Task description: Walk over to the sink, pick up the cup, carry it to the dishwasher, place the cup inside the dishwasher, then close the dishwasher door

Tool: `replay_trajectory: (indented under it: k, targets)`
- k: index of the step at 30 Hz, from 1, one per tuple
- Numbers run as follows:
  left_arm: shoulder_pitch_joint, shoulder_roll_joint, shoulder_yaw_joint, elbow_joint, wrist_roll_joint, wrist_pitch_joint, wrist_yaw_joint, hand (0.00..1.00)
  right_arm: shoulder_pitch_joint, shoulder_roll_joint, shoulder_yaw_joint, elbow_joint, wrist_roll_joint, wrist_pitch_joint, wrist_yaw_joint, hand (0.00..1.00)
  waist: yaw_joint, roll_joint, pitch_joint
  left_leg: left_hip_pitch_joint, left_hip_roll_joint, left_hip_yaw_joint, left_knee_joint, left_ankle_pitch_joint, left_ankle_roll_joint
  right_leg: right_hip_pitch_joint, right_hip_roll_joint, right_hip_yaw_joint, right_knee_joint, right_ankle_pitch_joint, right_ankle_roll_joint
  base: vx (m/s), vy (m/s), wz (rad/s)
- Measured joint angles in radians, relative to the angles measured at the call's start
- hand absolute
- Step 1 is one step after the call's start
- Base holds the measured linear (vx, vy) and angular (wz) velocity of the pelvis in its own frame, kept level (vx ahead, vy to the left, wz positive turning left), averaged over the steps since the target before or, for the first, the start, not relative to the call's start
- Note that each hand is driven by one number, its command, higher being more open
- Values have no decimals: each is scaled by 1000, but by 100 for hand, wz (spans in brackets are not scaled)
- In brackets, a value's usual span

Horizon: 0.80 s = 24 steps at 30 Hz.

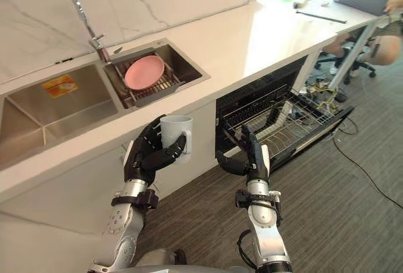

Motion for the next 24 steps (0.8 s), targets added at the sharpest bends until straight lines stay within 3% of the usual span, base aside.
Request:
replay_trajectory:
  k: [1,3,5,7,8,10,13,15,16,18,20,22,23,24]
  targets:
    - [0,9,0,-20,0,-1,0,30,-2,1,6,3,0,0,2,90,-5,-4,-7,10,5,11,-19,-1,2,-24,4,-27,-14,-25,-19,85,67,-34]
    - [-3,11,8,-39,0,-8,0,30,-23,0,22,10,0,0,5,90,-10,2,-6,16,23,22,-42,-6,9,-81,29,-68,-62,-39,-20,99,-12,-23]
    - [-1,10,9,-39,0,-8,0,30,-33,0,36,20,0,0,6,90,-16,10,-1,31,44,24,-56,-2,-12,-119,67,-85,-148,-24,-23,118,-60,-7]
    - [0,12,10,-33,0,-8,1,30,-37,0,47,35,-1,0,9,90,-18,-1,-4,52,43,18,-41,-12,-51,-127,94,-72,-273,105,-39,178,-114,10]
    - [-4,8,15,-13,0,-10,2,30,-35,-15,50,40,-1,0,9,90,-23,10,-6,60,45,-1,-16,-36,-72,-113,102,-58,-278,188,-19,271,-155,6]
    - [3,-25,18,-3,0,-9,2,30,-37,-46,52,41,-2,1,11,90,-16,56,-20,60,81,-48,-14,-54,-98,-93,142,-59,-313,188,-30,228,-128,-5]
    - [2,-30,13,-2,0,-9,-2,30,-7,-54,31,38,-2,1,10,90,-25,76,-23,65,148,-79,29,-85,-135,-27,206,-100,-370,160,-64,176,-142,21]
    - [6,-26,2,7,0,-9,-2,30,27,-53,27,18,0,1,-1,90,-18,75,-17,12,198,-104,226,-94,-140,44,241,-113,-406,138,-83,122,-106,15]
    - [11,-28,2,7,-1,-9,-1,30,40,-57,28,-10,0,1,-4,90,-17,89,-10,-19,227,-106,331,-86,-133,72,258,-114,-417,132,-90,124,-51,-3]
    - [12,-29,8,12,-1,-9,-1,30,46,-56,29,-53,1,0,-8,90,-16,99,-5,-81,254,-111,475,-35,-126,105,269,-107,-426,122,-110,189,-1,-8]
    - [10,-36,5,12,0,-9,-2,30,44,-53,27,-77,1,0,-8,90,-7,96,-3,-99,217,-130,458,-95,-130,113,252,-89,-425,119,-112,185,57,-21]
    - [5,-40,1,12,0,-9,-2,30,40,-53,16,-82,2,-2,-10,90,11,92,0,-122,127,-173,322,-134,-130,115,221,-56,-425,127,-93,164,108,-40]
    - [4,-40,2,12,0,-9,-1,30,40,-53,14,-81,3,-2,-10,90,12,93,-1,-124,105,-191,267,-131,-132,115,215,-52,-425,128,-92,124,133,-40]
    - [3,-40,2,12,0,-9,1,30,41,-55,11,-81,4,-2,-9,90,10,105,-9,-108,74,-231,118,-68,-132,117,214,-45,-424,124,-77,129,181,-42]
